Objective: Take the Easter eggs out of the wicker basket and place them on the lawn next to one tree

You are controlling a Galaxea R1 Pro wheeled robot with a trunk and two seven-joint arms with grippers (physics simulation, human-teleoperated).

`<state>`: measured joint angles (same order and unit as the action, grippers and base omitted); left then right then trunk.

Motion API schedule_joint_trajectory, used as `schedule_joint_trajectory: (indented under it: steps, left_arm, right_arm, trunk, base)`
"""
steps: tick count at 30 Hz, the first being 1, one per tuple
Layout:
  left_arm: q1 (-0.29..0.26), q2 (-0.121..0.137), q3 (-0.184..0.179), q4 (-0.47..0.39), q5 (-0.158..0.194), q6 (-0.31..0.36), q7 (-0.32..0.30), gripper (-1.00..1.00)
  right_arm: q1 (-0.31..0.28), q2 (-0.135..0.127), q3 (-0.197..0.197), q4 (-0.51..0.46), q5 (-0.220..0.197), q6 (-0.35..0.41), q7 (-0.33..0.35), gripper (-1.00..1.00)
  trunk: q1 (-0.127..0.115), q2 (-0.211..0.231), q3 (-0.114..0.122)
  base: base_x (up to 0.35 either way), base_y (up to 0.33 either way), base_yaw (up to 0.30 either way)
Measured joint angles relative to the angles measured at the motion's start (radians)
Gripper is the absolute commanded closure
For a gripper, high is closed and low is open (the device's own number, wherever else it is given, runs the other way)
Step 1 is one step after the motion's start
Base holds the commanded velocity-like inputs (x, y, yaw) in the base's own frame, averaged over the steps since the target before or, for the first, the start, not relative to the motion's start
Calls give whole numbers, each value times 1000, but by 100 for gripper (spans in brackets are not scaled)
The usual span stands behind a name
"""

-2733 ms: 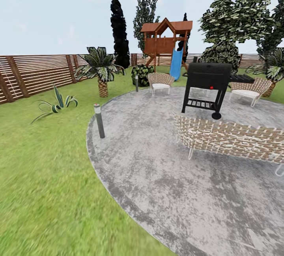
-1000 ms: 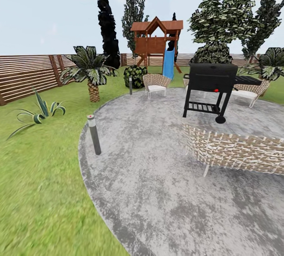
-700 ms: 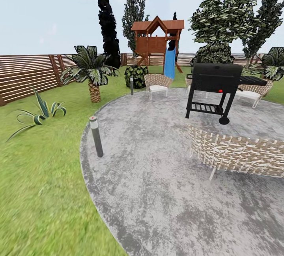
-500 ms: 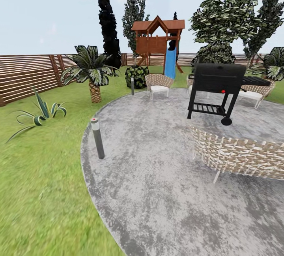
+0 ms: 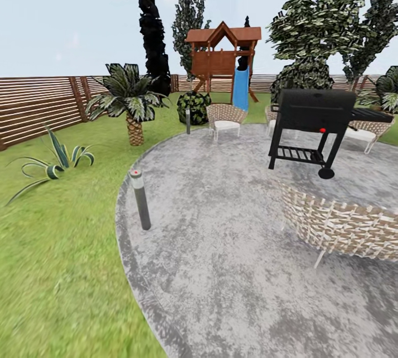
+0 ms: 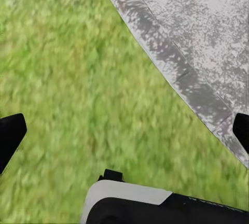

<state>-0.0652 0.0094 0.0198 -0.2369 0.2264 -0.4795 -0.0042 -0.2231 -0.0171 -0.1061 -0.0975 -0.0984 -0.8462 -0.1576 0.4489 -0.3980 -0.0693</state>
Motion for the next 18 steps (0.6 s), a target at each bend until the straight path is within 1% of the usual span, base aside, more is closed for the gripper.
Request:
schedule_joint_trajectory:
  steps: [3,7,15,18]
  left_arm:
    - [0,0,1,0,1,1,7,-100]
    - [0,1,1,0,0,2,9,-100]
    - [0,0,1,0,-1,2,10,-100]
    - [0,4,2,0,0,3,10,-100]
  right_arm:
    - [0,1,-2,26,-1,2,0,-100]
    - [1,0,-3,104,-4,4,-2,-100]
    - [2,1,-1,116,-4,6,-1,-100]
    - [2,0,-1,116,-4,6,-2,-100]
  trunk:
    - [0,0,0]
    - [0,0,0]
    - [0,0,0]
    - [0,0,0]
  base:
    - [301,192,0]
    - [306,183,0]
    - [312,165,0]
    - [316,146,0]
